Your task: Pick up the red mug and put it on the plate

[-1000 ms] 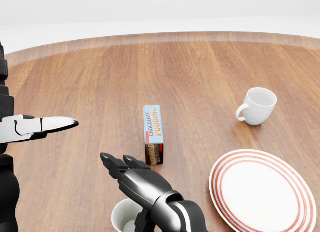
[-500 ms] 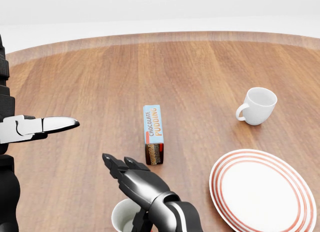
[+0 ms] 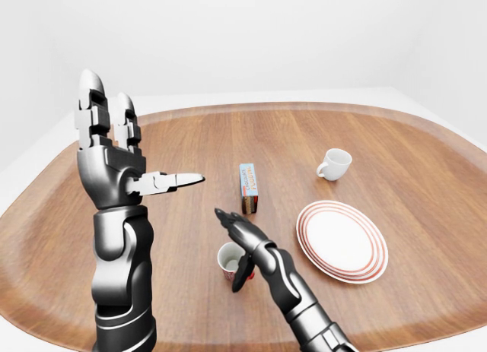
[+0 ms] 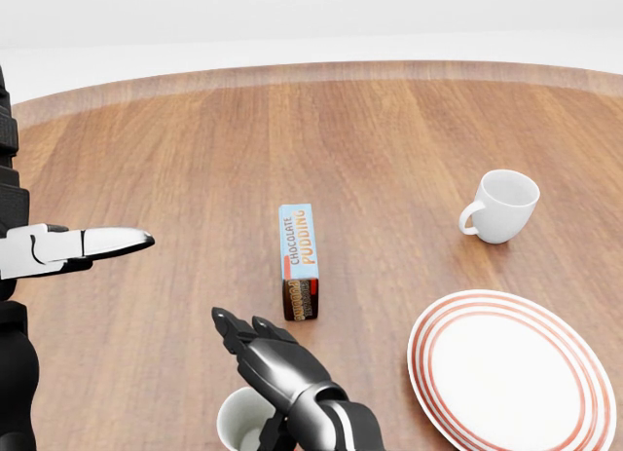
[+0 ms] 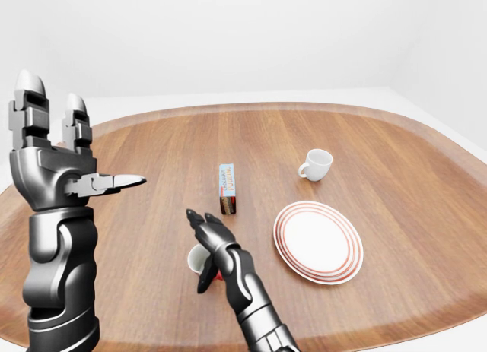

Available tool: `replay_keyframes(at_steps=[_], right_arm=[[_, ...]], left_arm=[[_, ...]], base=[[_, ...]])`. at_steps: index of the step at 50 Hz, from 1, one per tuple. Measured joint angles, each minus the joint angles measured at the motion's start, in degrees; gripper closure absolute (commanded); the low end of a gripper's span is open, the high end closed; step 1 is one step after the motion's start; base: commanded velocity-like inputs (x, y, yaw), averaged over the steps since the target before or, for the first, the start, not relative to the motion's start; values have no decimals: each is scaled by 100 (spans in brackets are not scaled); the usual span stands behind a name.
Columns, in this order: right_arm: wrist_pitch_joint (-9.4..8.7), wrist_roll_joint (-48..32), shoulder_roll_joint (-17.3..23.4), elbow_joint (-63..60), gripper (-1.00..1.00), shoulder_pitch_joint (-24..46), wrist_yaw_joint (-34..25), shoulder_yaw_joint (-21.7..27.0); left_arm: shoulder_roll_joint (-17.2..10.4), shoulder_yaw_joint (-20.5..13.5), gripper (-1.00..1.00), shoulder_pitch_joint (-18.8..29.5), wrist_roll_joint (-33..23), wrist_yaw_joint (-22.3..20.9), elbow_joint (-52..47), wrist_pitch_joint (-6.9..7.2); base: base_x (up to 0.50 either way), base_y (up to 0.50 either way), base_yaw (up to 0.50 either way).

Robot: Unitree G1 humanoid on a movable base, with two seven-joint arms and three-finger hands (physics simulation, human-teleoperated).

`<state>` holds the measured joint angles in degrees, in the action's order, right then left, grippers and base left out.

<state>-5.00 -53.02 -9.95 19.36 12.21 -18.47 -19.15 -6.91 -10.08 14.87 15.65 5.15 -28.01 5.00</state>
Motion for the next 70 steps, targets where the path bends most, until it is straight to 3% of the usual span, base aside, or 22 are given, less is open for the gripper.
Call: replay_keyframes(at_steps=[9,10,11,12,13,39,70], right_arm=[[0,-5,-22,374,-100,51,173,19],[0,-6,-23,406,-80,55,185,22],[0,-8,-24,433,-23,59,198,26],[0,-10,-24,458,57,61,206,29],[0,-11,-25,480,100,62,214,31],[0,-324,3,422,100,15,68,9],[0,-9,545,-1379,100,785,-758,837]], left_arm=[[-4,-9,-100,-3,7,2,-1,0],[-5,-9,-100,-2,7,3,-1,0],[-5,-8,-100,-1,7,3,0,0],[-4,-7,-100,-1,7,3,1,0],[-4,-6,-100,-2,6,3,2,0],[-12,-27,-100,-20,11,5,20,0],[-46,-77,-100,-7,40,20,17,0]], base=[[0,0,0],[0,0,0],[0,0,0],[0,0,0],[0,0,0],[0,0,0],[0,0,0]])
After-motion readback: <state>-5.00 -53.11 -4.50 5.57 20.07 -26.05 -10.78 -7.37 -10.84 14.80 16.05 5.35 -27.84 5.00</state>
